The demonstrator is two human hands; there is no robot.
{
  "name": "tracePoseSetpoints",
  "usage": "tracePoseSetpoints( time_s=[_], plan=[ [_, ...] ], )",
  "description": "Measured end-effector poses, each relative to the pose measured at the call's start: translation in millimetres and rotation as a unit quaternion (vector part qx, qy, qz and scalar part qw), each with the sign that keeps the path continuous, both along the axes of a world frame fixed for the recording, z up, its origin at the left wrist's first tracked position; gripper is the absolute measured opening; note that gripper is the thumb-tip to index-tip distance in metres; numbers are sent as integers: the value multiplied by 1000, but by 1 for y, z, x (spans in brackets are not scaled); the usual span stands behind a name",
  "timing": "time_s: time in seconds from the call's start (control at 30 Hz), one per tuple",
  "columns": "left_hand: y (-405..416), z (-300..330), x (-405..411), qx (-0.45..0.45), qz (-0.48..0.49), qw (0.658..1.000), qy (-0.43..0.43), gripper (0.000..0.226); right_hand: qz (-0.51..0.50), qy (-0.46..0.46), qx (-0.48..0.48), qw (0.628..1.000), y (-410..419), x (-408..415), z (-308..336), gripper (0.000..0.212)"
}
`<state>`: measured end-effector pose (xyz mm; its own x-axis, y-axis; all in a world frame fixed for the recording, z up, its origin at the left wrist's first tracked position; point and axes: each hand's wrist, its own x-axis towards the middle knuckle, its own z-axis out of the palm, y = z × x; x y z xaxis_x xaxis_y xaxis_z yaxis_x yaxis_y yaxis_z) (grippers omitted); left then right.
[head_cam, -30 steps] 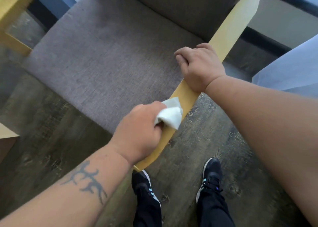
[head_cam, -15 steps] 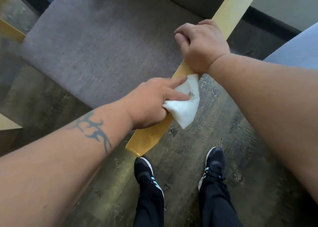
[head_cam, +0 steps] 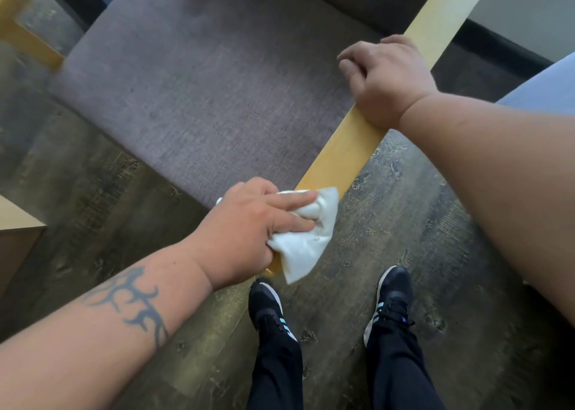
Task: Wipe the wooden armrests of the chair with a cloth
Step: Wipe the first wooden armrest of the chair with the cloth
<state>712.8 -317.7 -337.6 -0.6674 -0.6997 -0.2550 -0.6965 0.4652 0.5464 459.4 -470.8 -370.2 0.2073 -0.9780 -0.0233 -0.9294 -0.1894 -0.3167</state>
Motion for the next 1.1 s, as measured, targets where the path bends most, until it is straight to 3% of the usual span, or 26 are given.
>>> tracePoseSetpoints(
  time_s=[0.23, 0.5, 0.87, 1.1],
  plan=[
    [21, -3, 15, -12, 20, 1000, 5, 59, -5, 26, 40, 999, 20, 19, 3, 43],
    [41, 3, 30, -28, 15, 999, 2, 58, 91, 88, 89, 988, 100, 93, 13, 62],
    [4, 8, 15, -80, -34, 995, 54, 35, 68, 54, 34, 996, 103, 93, 1, 48],
    [38, -12, 29, -69, 25, 993, 92, 50, 67, 59, 26, 996, 104, 94, 0, 45]
  ],
)
